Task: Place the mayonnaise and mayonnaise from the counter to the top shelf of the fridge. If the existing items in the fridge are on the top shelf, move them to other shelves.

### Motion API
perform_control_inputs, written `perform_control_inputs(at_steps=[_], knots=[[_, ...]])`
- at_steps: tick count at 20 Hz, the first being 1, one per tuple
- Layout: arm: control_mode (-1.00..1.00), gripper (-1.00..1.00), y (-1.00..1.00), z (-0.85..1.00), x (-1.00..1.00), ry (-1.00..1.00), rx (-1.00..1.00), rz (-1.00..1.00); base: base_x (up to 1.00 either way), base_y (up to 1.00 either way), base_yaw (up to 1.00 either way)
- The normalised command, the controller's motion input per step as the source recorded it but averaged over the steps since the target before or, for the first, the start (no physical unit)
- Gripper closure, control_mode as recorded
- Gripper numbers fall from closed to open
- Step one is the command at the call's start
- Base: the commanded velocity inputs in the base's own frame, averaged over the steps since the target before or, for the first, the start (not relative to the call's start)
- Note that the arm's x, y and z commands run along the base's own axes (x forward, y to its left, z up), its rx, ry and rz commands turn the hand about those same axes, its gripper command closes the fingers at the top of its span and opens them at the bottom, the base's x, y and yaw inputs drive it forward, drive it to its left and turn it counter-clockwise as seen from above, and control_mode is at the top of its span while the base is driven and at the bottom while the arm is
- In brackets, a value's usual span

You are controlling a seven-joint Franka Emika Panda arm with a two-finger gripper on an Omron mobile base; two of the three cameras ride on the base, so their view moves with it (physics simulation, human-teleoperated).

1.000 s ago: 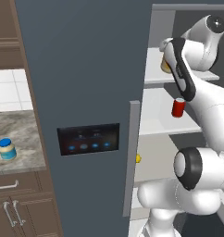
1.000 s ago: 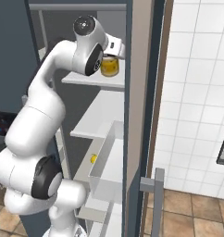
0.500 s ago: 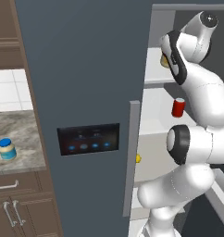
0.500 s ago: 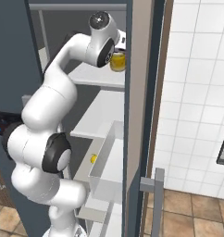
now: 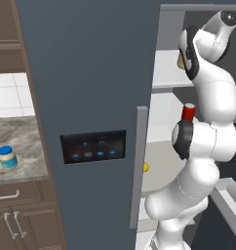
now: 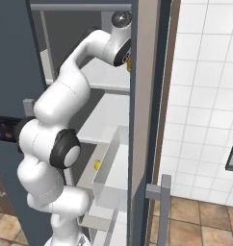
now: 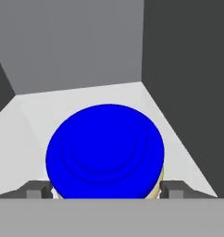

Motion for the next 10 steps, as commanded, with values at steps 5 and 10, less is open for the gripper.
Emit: perform_control_inputs(at_steps=[5,10], knots=[[-1.0,1.0,-0.27,-0.52,0.23,0.16,-0.12,0.0,0.0,0.0,0.0],[-1.0,1.0,-0.27,-0.65,0.03,0.17,-0.06,0.0,0.0,0.0,0.0]])
